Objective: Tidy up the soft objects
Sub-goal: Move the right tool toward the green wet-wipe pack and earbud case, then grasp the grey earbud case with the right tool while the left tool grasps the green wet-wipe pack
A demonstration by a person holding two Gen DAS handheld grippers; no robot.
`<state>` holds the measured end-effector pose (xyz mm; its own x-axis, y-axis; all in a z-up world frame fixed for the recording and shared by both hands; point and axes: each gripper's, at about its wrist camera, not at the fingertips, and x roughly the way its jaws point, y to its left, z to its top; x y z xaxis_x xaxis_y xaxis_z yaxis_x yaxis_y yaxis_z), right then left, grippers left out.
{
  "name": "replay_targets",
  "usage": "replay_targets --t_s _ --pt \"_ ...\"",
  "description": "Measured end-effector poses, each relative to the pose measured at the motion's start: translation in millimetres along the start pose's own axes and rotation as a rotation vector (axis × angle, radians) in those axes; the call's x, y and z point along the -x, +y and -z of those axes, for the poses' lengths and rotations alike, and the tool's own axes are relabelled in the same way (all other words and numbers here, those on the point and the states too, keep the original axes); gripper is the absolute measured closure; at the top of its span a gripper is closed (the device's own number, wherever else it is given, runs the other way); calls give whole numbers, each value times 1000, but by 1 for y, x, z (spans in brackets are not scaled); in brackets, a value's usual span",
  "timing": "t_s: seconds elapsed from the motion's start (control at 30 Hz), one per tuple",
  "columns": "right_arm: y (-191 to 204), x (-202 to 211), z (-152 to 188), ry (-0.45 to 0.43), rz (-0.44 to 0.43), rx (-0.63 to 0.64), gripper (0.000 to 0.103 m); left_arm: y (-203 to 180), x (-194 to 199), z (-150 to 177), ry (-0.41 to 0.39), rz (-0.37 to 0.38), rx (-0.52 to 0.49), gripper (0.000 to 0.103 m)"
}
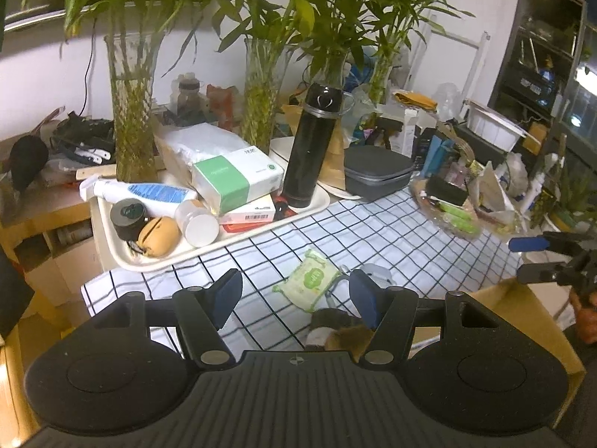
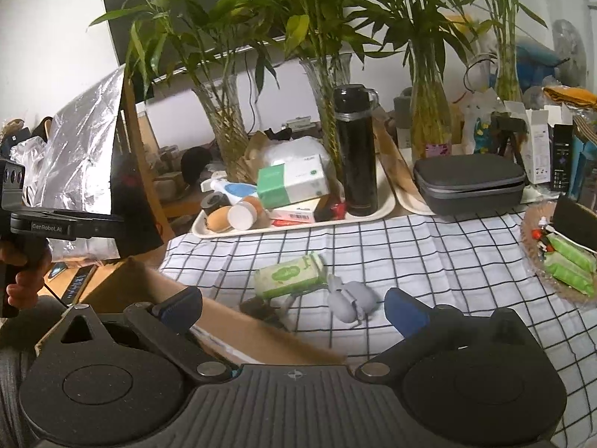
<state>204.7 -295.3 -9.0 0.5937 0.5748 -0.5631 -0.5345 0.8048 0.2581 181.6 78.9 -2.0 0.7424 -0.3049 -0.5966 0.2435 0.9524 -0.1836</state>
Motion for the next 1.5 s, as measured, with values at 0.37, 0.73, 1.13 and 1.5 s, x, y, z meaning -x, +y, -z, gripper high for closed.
replay_targets --t_s 0.37,0.73,1.13,1.5 --pt "-47 -32 -27 23 -4 -16 0 12 -41 -22 9 19 -43 41" --pt "-78 -80 -16 51 -2 -8 1 24 -106 -17 108 2 -126 41" --pt "-100 -126 -5 80 23 -29 2 3 -169 -3 156 75 -244 30" --pt "-102 -155 3 140 12 30 8 -10 -206 19 231 141 -412 31"
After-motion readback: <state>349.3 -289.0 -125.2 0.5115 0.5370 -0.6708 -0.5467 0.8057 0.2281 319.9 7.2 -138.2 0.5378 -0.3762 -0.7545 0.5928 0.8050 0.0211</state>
